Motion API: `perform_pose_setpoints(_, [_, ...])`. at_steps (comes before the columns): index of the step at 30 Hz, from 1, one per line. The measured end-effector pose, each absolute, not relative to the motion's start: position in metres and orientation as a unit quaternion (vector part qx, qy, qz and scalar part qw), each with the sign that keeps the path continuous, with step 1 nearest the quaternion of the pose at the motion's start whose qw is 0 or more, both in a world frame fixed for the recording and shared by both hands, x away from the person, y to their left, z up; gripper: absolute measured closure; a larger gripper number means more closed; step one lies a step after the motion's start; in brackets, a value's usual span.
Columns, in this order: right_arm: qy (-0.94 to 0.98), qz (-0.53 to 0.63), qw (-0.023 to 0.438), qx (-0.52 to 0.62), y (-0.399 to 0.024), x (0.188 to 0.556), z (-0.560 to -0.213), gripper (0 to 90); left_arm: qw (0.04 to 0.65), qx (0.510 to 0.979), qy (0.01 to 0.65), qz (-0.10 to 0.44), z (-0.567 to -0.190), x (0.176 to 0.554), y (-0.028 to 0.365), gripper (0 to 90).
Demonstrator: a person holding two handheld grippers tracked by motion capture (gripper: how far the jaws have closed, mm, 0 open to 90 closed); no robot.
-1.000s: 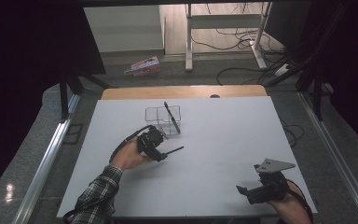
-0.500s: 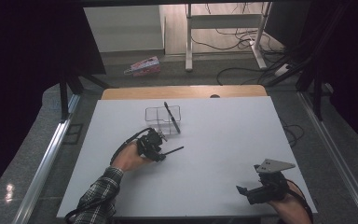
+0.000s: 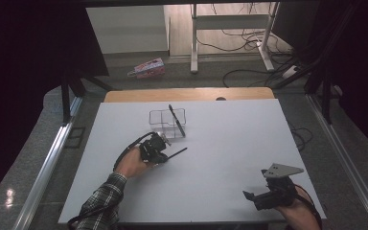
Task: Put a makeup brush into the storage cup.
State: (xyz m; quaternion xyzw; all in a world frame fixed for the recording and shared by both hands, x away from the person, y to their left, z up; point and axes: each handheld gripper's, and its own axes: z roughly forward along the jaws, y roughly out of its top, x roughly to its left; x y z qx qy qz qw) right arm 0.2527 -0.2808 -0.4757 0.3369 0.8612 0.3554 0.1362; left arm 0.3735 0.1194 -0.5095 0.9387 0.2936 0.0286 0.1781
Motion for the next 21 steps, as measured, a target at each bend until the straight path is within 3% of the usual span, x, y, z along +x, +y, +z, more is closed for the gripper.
perform_pose_setpoints(21, [0.861,0.355,0.137,0.337,-0.280,0.253,-0.476,0.0,0.255,0.924,0.278,0.052,-0.472,0.351,0.143,85.4])
